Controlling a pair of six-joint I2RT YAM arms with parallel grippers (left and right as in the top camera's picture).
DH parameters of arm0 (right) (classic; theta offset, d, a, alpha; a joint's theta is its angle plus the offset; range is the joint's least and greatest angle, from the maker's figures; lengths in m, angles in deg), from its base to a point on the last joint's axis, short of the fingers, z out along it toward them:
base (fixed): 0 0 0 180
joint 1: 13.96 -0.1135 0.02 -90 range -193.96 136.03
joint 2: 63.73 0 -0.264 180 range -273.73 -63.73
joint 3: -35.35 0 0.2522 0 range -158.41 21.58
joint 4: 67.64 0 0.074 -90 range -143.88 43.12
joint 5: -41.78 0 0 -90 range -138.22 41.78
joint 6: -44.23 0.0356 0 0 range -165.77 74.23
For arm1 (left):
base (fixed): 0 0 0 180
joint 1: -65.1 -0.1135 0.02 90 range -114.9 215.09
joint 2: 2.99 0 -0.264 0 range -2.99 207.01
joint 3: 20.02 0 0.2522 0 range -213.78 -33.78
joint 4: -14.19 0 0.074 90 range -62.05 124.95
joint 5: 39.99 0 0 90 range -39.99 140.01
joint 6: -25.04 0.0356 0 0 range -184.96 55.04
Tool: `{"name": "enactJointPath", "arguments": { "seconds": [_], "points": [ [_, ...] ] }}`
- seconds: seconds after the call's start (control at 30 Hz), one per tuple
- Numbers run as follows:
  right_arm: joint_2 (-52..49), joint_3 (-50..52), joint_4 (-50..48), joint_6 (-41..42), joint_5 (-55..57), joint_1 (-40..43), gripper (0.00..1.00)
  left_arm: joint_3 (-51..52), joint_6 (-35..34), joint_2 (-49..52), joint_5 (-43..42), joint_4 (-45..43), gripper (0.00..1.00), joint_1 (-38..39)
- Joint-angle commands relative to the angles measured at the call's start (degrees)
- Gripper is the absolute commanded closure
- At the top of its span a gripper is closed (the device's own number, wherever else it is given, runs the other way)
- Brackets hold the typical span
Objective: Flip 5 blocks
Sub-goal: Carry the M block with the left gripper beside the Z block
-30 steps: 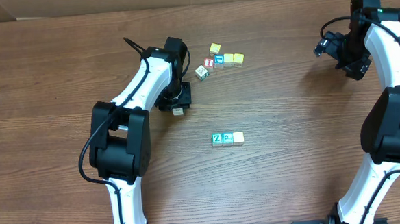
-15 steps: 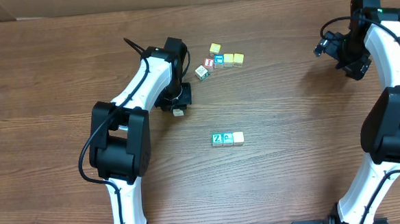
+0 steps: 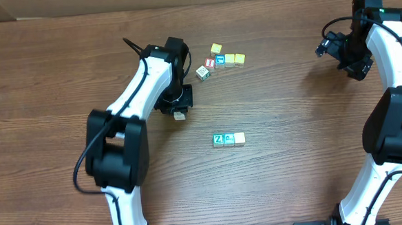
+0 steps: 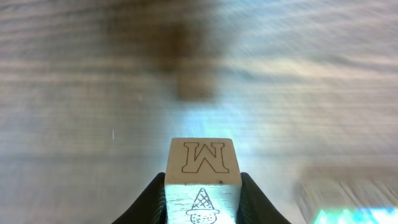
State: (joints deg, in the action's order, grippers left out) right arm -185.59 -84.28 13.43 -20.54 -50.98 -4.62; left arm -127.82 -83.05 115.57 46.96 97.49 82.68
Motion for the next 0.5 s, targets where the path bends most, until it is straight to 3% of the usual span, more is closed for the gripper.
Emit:
{"name": "enactJointPath", "arguments": {
  "seconds": [0.0, 0.2, 0.47],
  "points": [
    [1.3, -1.1, -0.2, -0.4, 0.1, 0.0, 0.0, -1.0, -2.4, -7.7, -0.8, 2.3, 0.76, 3.2],
    [1.3, -1.1, -0.2, -0.4, 0.1, 0.0, 0.0, -0.8, -8.7, -9.6, 2.7, 6.1, 0.76, 8.9],
    [1.3, -1.1, -0.2, -0.4, 0.1, 0.0, 0.0, 6.2, -16.3, -9.6, 3.7, 3.0, 0.78, 15.0]
  ]
}}
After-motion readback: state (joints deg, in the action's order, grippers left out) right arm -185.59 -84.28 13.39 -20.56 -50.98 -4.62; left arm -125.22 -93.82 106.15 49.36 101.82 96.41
